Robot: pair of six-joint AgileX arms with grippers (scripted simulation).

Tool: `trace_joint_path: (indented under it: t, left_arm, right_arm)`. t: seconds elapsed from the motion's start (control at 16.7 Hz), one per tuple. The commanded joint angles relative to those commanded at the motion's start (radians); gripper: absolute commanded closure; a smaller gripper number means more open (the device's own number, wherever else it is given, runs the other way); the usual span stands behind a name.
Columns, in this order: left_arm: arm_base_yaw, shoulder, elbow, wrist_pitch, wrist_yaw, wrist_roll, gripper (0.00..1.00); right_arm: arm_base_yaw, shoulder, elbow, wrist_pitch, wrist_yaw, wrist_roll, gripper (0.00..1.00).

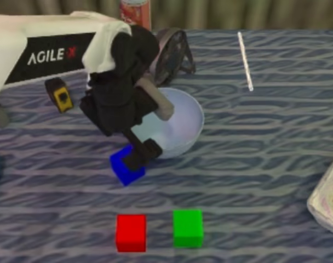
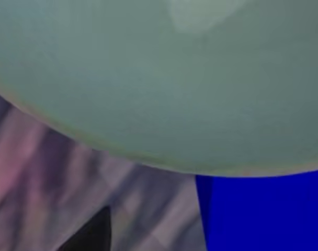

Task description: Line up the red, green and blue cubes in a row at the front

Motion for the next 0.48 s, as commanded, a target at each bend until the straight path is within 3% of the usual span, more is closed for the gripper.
trace_joint_path:
  t: [0.3,0.48]
  left_arm:
    - [0.001,0.093,-0.099,0.200,0.001,0.003,0.00]
    - [0.001,0.109,-0.115,0.226,0.001,0.004,0.00]
  right_arm:
    - [0.000,0.000,0.000,0.000,0.000,0.000,0.00]
    - [0.000,0.000,0.000,0.000,0.000,0.000,0.00]
